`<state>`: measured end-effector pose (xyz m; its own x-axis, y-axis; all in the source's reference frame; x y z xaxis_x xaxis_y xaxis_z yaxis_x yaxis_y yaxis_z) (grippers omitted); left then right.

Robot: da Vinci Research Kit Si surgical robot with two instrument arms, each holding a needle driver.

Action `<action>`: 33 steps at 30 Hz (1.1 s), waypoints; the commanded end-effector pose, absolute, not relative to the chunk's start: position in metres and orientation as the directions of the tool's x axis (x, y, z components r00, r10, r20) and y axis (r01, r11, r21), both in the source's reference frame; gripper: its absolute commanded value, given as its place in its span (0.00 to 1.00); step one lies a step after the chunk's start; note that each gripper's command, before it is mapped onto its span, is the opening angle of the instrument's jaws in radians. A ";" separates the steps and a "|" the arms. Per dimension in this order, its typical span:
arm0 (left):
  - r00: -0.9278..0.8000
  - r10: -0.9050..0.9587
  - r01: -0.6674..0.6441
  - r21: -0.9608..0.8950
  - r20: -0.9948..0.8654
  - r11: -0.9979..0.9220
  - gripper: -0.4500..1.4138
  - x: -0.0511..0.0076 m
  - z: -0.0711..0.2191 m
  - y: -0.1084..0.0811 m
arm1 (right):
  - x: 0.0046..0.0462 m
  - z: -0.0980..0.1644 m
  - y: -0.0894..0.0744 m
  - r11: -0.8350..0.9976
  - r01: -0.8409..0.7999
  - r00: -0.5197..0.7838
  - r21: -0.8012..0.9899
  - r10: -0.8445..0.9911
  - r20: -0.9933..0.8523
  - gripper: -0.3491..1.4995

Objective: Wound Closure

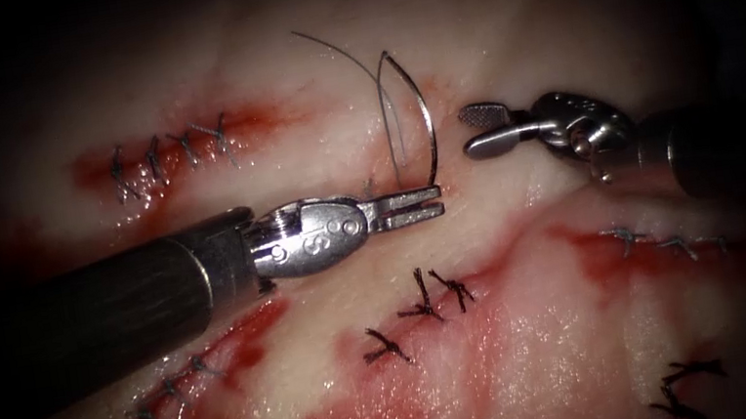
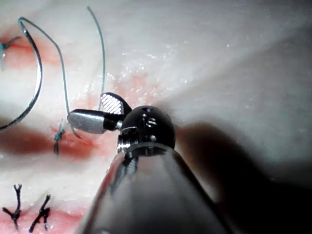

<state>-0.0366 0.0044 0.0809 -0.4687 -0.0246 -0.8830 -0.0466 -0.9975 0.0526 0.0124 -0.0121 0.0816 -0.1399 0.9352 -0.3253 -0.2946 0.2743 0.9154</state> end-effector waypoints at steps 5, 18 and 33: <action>-0.568 -0.077 -0.077 0.146 -0.819 -0.986 0.00 -0.0379 0.083 0.004 | 0.0141 0.080 -0.011 0.181 -0.340 -0.112 0.923 0.966 -0.231 0.65; -0.715 -0.250 -0.006 0.363 -0.653 -0.932 0.00 -0.0415 0.086 0.001 | 0.0178 0.079 -0.010 0.110 -0.491 -0.068 0.864 0.984 -0.165 0.87; -0.732 -0.285 0.023 0.396 -0.619 -0.918 0.00 -0.0419 0.086 0.001 | 0.0186 0.079 -0.011 0.141 -0.497 -0.056 0.856 0.979 -0.194 0.70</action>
